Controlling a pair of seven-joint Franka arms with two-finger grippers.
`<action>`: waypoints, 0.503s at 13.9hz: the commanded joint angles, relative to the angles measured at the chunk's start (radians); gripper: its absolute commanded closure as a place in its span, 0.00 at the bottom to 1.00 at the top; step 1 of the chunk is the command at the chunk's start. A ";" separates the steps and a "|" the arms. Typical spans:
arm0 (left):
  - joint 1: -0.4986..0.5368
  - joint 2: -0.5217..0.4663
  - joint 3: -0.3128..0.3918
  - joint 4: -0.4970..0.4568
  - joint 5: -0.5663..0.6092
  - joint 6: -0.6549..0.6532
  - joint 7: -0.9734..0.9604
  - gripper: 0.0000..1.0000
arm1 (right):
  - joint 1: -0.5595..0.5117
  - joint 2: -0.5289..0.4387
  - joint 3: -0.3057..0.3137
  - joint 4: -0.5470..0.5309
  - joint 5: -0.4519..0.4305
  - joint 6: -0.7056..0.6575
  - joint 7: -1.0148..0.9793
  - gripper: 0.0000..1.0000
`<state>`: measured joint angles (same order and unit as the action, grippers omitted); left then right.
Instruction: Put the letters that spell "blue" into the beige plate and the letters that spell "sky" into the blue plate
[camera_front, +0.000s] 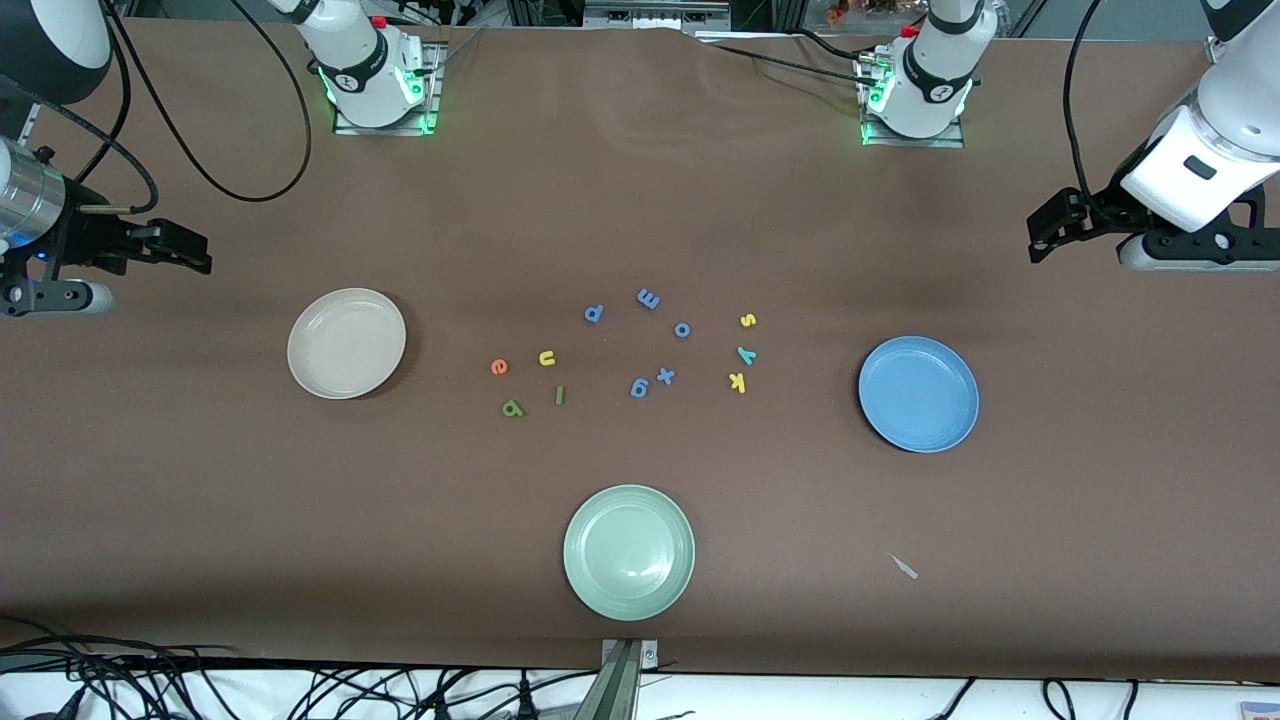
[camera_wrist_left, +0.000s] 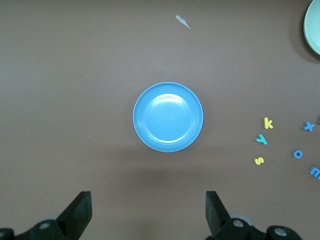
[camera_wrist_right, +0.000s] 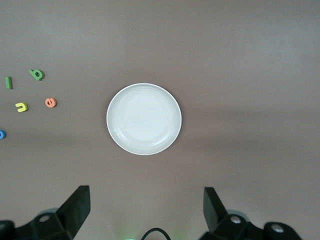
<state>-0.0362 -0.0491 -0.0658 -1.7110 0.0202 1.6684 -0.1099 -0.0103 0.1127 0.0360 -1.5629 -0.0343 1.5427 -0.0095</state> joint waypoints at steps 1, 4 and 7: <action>-0.004 -0.015 0.000 -0.010 -0.005 -0.007 0.010 0.00 | 0.001 -0.001 -0.002 0.004 -0.006 -0.012 0.000 0.00; -0.007 -0.015 -0.002 -0.009 -0.002 -0.007 0.007 0.00 | 0.003 -0.001 -0.002 0.006 -0.007 -0.010 0.002 0.00; -0.007 -0.015 -0.002 -0.009 0.000 -0.009 0.010 0.00 | 0.001 -0.001 -0.004 0.004 -0.006 -0.010 0.000 0.00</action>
<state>-0.0390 -0.0491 -0.0694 -1.7110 0.0202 1.6684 -0.1098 -0.0103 0.1127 0.0358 -1.5629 -0.0343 1.5427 -0.0095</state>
